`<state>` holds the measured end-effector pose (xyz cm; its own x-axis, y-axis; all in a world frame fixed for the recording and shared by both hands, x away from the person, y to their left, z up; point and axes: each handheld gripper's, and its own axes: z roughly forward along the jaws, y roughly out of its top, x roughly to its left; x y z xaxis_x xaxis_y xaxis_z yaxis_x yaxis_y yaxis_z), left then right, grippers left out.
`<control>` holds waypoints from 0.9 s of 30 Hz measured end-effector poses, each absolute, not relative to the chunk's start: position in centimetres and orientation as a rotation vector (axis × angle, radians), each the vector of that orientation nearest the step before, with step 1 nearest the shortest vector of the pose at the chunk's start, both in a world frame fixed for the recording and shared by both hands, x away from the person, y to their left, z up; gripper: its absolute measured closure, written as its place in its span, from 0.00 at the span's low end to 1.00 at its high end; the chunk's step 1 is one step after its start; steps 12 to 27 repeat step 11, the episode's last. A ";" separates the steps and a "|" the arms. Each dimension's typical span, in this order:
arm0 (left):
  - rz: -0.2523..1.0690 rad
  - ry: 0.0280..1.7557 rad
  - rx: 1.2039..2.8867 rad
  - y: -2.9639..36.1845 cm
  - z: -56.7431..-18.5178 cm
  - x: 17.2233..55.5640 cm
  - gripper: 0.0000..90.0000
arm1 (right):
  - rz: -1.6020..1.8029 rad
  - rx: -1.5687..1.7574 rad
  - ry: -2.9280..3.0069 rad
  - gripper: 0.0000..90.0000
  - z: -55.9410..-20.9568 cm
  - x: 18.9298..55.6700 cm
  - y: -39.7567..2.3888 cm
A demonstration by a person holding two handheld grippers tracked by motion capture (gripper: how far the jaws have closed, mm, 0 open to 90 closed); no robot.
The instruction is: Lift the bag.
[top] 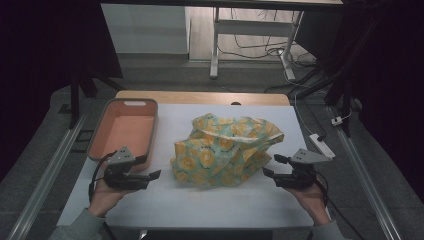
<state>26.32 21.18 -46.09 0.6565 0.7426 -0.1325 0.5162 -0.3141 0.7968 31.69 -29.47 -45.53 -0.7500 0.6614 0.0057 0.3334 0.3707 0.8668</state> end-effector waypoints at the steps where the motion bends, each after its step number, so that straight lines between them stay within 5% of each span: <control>1: 0.320 0.980 1.993 21.2 -46.1 26.4 0.28 | 1.330 0.873 2.288 0.35 -45.6 31.7 -29.5; 27: 0.302 0.994 2.002 21.0 -46.4 26.5 0.28 | 1.318 0.867 2.284 0.36 -45.9 31.5 -29.5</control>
